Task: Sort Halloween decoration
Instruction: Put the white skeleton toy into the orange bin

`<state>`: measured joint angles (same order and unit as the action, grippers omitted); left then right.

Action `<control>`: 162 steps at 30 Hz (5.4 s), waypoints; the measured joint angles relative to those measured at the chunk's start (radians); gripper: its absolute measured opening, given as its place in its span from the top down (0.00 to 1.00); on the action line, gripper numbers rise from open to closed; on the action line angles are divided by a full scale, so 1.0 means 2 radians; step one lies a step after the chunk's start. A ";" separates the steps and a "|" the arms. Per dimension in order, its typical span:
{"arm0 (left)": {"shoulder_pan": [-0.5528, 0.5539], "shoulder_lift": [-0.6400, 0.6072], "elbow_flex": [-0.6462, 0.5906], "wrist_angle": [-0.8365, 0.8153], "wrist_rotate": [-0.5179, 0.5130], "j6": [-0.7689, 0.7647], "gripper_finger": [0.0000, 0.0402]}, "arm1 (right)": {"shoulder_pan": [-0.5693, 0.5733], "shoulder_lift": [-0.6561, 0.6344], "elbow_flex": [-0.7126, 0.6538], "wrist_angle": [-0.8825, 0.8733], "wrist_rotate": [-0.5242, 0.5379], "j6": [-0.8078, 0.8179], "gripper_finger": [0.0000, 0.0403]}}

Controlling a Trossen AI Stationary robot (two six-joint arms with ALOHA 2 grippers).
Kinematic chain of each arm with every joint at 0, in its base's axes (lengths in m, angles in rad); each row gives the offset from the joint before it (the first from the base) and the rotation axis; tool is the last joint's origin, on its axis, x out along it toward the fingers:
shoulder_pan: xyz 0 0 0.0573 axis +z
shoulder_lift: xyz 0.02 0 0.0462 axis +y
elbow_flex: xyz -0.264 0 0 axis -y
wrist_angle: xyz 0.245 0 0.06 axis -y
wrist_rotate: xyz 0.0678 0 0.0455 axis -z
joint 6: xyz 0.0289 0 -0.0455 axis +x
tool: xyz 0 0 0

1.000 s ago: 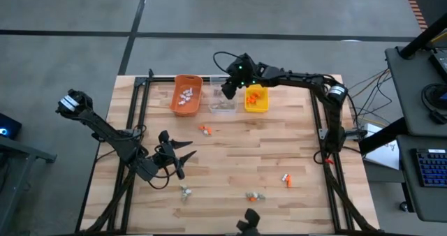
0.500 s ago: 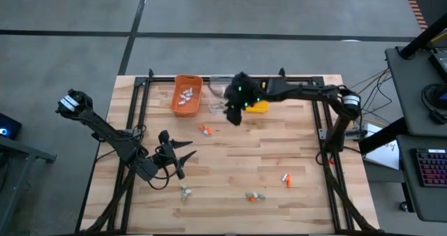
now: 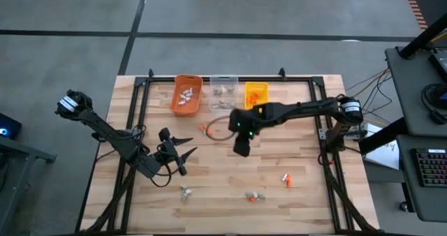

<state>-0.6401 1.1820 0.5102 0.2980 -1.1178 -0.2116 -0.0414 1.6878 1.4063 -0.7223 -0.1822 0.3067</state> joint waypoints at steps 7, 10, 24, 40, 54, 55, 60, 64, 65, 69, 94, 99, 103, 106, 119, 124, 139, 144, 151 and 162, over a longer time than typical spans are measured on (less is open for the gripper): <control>0.009 0.000 0.000 0.000 0.000 0.044 0.60 | 0.054 0.000 -0.006 -0.153 -0.001 0.110 0.63; 0.011 0.000 0.000 0.000 0.000 0.070 0.60 | 0.078 -0.001 -0.006 -0.220 -0.001 0.156 0.63; 0.012 0.000 0.000 -0.005 0.001 0.106 0.60 | 0.208 -0.009 -0.041 -0.301 -0.031 0.283 0.64; 0.012 0.000 0.000 -0.004 0.001 0.111 0.60 | 0.301 -0.009 -0.124 -0.181 0.048 0.115 0.64; 0.012 0.000 0.000 -0.003 0.001 0.107 0.60 | 0.297 -0.009 -0.199 -0.093 0.052 0.108 0.64; 0.012 0.000 0.000 -0.003 0.001 0.106 0.60 | 0.296 -0.009 -0.202 -0.089 0.052 0.108 0.64; 0.012 0.000 0.000 -0.003 0.001 0.101 0.60 | 0.282 -0.010 -0.206 -0.078 0.057 0.113 0.64; 0.012 0.000 0.000 -0.003 0.001 0.101 0.60 | 0.266 -0.009 -0.206 -0.075 0.062 0.116 0.64; 0.012 0.000 0.000 -0.004 0.001 0.101 0.60 | 0.261 -0.009 -0.206 -0.075 0.061 0.116 0.64; 0.012 0.000 0.000 -0.004 0.001 0.101 0.60 | 0.249 -0.009 -0.206 -0.072 0.063 0.109 0.68; 0.013 0.000 0.000 0.034 0.133 0.096 0.62 | 0.209 -0.042 -0.187 -0.061 0.087 0.066 0.98; 0.021 0.000 -0.005 0.063 0.199 0.094 0.64 | 0.183 -0.089 -0.188 0.009 0.122 0.039 0.98; 0.037 0.001 -0.019 0.112 0.277 0.094 0.65 | 0.156 -0.124 -0.208 0.145 0.127 -0.019 0.98; 0.047 0.006 -0.028 0.151 0.293 0.095 0.65 | 0.136 -0.135 -0.229 0.282 0.118 -0.080 0.98; 0.087 0.045 -0.033 0.247 0.378 0.082 0.52 | 0.075 -0.039 -0.246 0.738 -0.147 -0.179 0.98; 0.102 0.078 -0.033 0.298 0.440 0.077 0.48 | 0.073 0.007 -0.198 0.752 -0.190 -0.194 0.98; 0.106 0.145 -0.033 0.408 0.474 0.079 0.50 | 0.048 0.025 -0.150 0.704 -0.229 -0.224 0.98; 0.109 0.145 -0.033 0.410 0.473 0.079 0.56 | 0.047 0.025 -0.153 0.703 -0.228 -0.228 0.98; 0.121 0.145 -0.033 0.410 0.455 0.079 0.68 | 0.047 0.025 -0.153 0.704 -0.228 -0.235 0.98; 0.124 0.145 -0.033 0.408 0.438 0.087 0.97 | 0.043 0.025 -0.154 0.704 -0.226 -0.219 0.95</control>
<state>-0.3923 1.4715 0.4442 1.1137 -0.2421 -0.0383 0.0442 1.7374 1.0992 0.6853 -0.6343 -0.1311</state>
